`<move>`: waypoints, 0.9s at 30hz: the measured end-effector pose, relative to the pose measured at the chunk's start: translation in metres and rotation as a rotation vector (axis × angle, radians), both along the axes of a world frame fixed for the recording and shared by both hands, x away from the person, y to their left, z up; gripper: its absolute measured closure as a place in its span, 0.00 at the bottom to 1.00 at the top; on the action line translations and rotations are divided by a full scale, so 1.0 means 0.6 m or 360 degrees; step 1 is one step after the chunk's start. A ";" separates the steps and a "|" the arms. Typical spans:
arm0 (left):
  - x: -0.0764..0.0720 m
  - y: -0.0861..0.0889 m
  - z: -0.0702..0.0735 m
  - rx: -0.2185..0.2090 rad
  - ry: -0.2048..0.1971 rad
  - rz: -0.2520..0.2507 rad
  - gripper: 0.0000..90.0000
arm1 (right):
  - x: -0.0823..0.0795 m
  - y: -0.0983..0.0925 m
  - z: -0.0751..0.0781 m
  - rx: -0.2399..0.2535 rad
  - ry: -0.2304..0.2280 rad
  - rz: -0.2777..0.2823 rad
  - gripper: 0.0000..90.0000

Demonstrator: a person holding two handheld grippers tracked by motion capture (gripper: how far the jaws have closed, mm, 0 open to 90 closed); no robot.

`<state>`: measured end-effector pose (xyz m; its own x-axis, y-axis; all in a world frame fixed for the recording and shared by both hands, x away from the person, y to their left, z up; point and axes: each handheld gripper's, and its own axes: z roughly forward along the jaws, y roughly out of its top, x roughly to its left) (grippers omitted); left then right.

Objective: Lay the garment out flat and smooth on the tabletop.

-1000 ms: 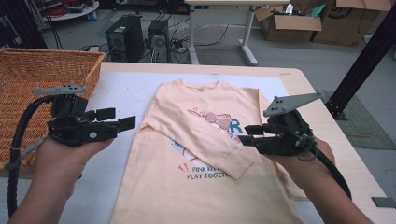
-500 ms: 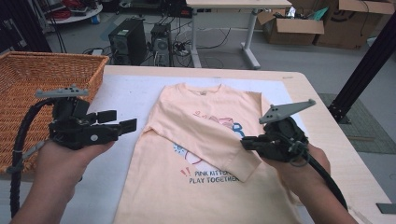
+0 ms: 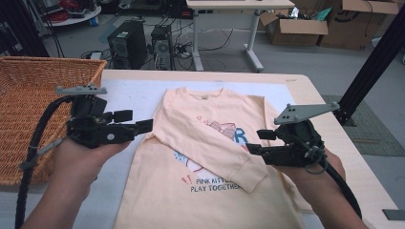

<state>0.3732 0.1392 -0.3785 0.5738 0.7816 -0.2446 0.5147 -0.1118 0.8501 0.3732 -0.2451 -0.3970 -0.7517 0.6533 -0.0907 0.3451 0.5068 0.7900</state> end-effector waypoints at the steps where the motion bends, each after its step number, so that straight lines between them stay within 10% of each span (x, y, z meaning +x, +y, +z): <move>1: 0.010 -0.010 0.002 0.0008 -0.0001 -0.0028 0.27 | 0.001 -0.002 0.005 0.0012 -0.0016 -0.0003 0.50; 17: 0.159 -0.125 -0.040 0.0293 0.0126 -0.0381 0.31 | 0.032 -0.046 0.018 0.0062 -0.0042 -0.0066 0.41; 24: 0.179 -0.166 -0.093 0.0411 0.0247 -0.0429 0.63 | 0.039 -0.057 0.013 0.0052 -0.0034 -0.0089 0.41; 27: 0.172 -0.172 -0.102 0.0493 0.0170 -0.0394 0.87 | 0.041 -0.056 0.012 0.0049 -0.0039 -0.0079 0.41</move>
